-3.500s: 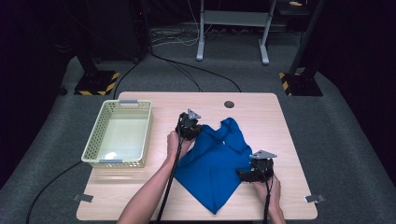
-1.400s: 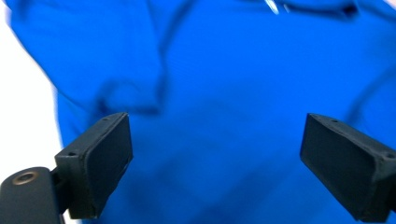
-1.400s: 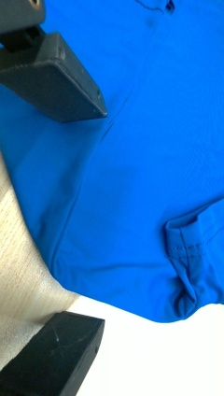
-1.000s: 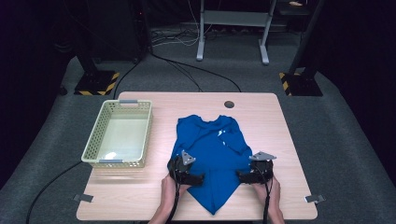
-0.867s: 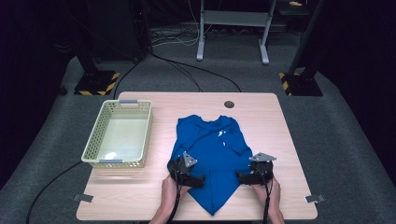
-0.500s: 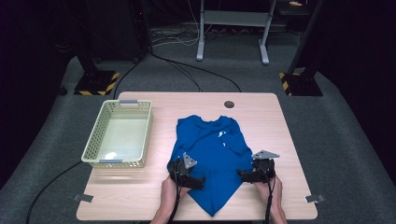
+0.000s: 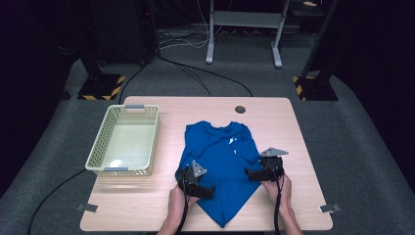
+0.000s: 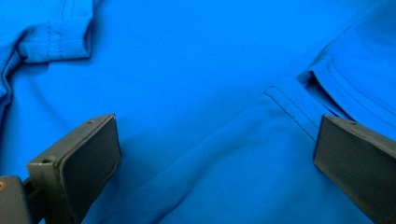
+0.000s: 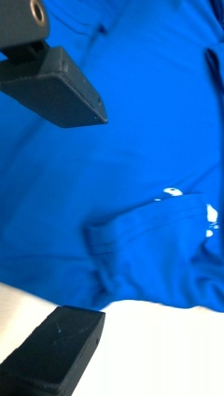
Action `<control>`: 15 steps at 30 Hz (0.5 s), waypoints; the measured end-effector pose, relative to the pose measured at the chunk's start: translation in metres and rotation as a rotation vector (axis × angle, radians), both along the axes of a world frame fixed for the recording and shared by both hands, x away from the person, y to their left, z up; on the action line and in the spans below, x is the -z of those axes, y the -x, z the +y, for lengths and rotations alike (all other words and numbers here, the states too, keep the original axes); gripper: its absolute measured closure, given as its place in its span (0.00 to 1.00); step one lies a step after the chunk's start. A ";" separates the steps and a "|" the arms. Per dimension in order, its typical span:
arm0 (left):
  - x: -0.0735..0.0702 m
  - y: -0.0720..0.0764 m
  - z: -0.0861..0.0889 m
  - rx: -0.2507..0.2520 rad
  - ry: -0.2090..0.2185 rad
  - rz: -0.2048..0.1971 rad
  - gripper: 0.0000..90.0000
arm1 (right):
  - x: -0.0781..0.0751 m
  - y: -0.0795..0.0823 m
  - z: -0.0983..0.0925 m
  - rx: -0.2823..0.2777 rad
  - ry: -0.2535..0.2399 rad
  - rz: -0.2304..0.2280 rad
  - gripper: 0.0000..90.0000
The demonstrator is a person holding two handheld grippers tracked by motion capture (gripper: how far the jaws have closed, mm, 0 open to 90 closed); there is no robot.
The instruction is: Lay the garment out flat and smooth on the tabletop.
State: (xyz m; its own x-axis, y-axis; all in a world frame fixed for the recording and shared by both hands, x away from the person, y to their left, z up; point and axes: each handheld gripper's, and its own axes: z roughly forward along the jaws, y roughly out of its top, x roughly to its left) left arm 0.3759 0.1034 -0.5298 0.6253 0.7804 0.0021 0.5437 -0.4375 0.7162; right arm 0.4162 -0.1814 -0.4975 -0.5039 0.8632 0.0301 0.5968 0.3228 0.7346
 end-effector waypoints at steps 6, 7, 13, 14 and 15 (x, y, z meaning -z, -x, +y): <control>0.000 0.001 0.001 0.002 -0.002 -0.003 0.00 | -0.013 -0.031 0.011 -0.009 0.010 0.007 0.08; 0.000 0.001 0.001 0.002 -0.001 -0.002 0.00 | -0.015 -0.036 0.013 -0.011 0.007 0.013 0.08; 0.000 0.001 0.001 0.002 -0.001 -0.003 0.00 | -0.016 -0.066 0.024 -0.020 0.058 0.019 0.16; 0.000 0.001 0.001 0.003 -0.001 -0.002 0.00 | -0.015 -0.071 0.024 -0.019 0.057 0.027 0.17; 0.000 0.001 0.001 0.002 -0.001 -0.002 0.00 | -0.014 -0.076 0.025 -0.012 0.056 0.040 0.17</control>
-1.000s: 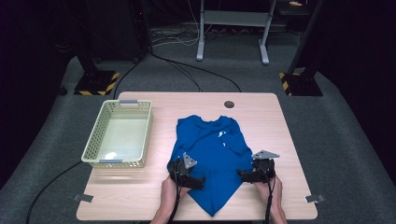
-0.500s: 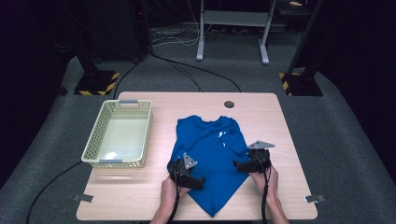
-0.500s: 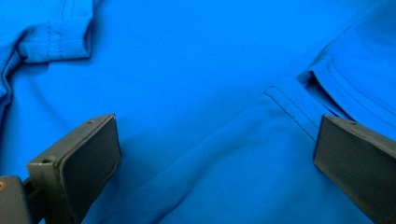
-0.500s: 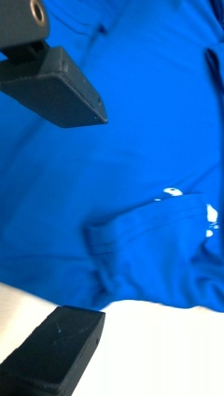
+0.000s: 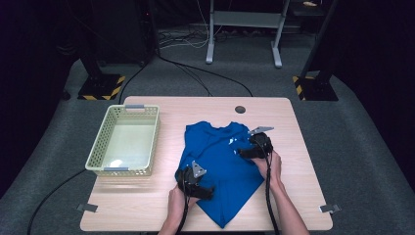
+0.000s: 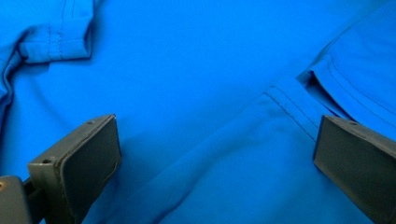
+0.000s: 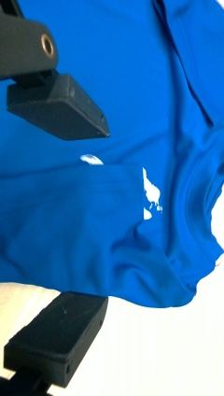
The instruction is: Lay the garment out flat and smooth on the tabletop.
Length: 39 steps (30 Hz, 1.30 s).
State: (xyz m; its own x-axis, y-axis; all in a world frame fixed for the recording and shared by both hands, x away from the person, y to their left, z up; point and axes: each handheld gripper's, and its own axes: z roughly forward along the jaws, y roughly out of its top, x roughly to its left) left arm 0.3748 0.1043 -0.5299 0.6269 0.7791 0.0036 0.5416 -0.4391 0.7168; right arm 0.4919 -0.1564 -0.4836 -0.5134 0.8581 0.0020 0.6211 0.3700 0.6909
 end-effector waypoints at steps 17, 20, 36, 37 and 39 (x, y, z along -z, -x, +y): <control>0.000 0.000 0.000 0.002 0.000 -0.002 0.01 | 0.011 -0.027 0.009 0.001 0.040 0.061 0.58; 0.000 0.000 0.000 0.002 0.001 0.000 0.01 | 0.015 -0.029 0.010 -0.012 0.022 0.079 0.59; 0.000 0.000 0.000 0.003 0.001 0.001 0.01 | 0.022 -0.026 0.022 -0.024 0.020 0.069 0.95; 0.000 0.000 0.000 0.003 0.001 0.000 0.01 | 0.021 -0.025 0.021 -0.019 0.020 0.064 0.99; 0.000 0.000 0.000 0.002 0.001 0.000 0.01 | 0.020 -0.024 0.020 -0.017 0.020 0.060 0.99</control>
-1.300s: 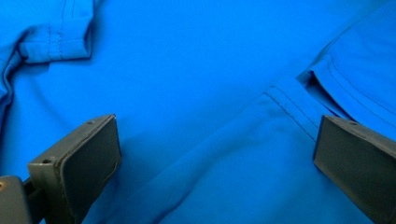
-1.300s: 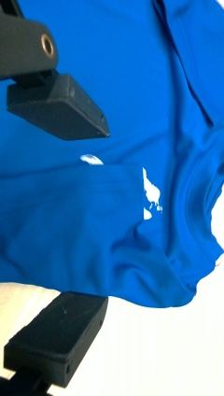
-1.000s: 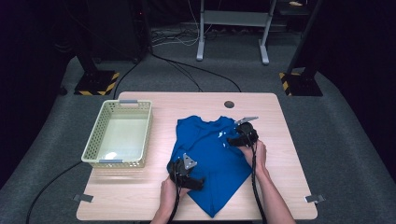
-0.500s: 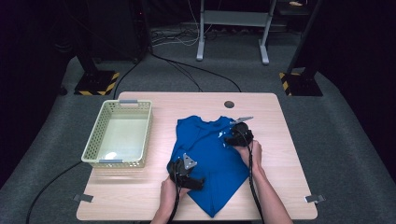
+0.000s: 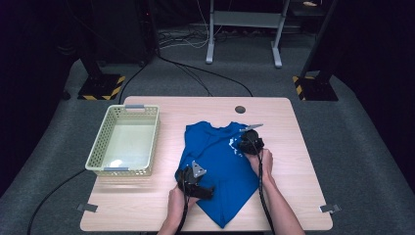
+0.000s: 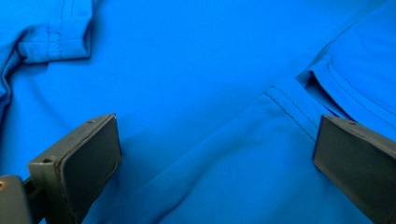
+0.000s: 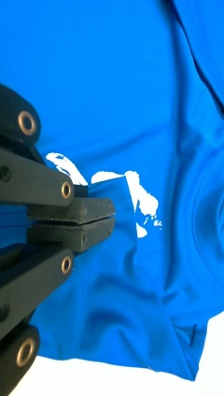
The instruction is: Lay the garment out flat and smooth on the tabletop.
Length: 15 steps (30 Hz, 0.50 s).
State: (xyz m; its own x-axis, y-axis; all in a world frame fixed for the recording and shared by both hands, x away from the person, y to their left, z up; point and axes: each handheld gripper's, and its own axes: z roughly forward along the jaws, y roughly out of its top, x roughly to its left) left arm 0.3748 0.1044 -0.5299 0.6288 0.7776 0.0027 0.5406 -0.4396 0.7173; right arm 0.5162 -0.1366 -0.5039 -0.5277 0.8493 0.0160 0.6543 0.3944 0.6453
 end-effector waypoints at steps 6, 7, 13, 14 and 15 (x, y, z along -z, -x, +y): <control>0.000 0.000 0.000 0.000 0.000 0.000 0.01 | -0.005 0.001 -0.004 0.003 -0.007 -0.020 1.00; 0.000 0.000 0.000 0.001 0.000 0.000 0.01 | -0.008 0.001 -0.006 0.008 -0.012 -0.031 1.00; 0.000 0.000 0.000 0.000 0.000 0.000 0.01 | -0.020 0.003 -0.014 0.018 -0.025 -0.060 1.00; 0.000 0.000 0.000 0.001 0.000 0.000 0.01 | -0.021 0.002 -0.015 0.018 -0.025 -0.064 1.00; 0.000 0.000 0.000 0.000 0.000 0.000 0.01 | -0.023 0.002 -0.016 0.020 -0.026 -0.065 1.00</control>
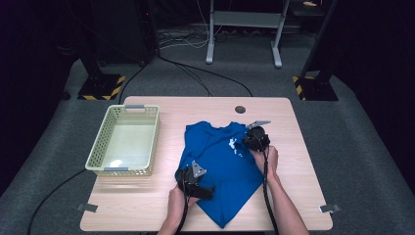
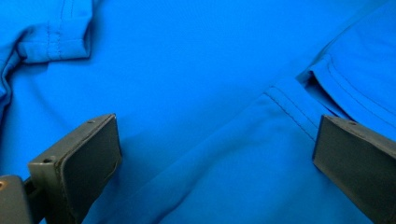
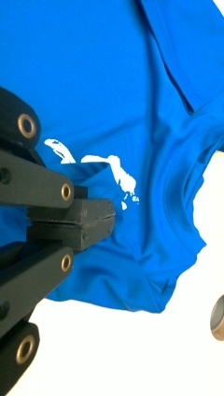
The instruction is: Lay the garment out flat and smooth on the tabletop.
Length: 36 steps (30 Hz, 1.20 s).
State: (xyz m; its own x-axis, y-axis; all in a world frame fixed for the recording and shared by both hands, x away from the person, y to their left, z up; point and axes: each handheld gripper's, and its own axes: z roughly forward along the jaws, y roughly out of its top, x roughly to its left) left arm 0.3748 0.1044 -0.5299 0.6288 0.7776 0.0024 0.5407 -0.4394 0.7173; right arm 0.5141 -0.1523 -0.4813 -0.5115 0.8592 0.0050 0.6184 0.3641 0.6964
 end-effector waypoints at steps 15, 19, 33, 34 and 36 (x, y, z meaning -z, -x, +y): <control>0.000 0.000 0.000 -0.001 0.001 0.000 0.01 | -0.008 0.001 -0.009 0.013 -0.016 -0.029 1.00; 0.000 0.000 0.000 -0.003 0.003 0.000 0.01 | -0.011 0.000 -0.014 0.027 -0.016 -0.043 1.00; 0.000 0.000 0.000 0.000 0.000 -0.001 0.01 | -0.023 -0.001 -0.032 0.070 -0.009 -0.076 1.00; 0.000 0.000 0.000 0.000 0.000 -0.001 0.01 | -0.023 -0.001 -0.033 0.073 -0.006 -0.079 1.00; 0.000 0.000 0.000 0.000 0.000 0.000 0.01 | -0.023 -0.001 -0.036 0.081 -0.012 -0.077 1.00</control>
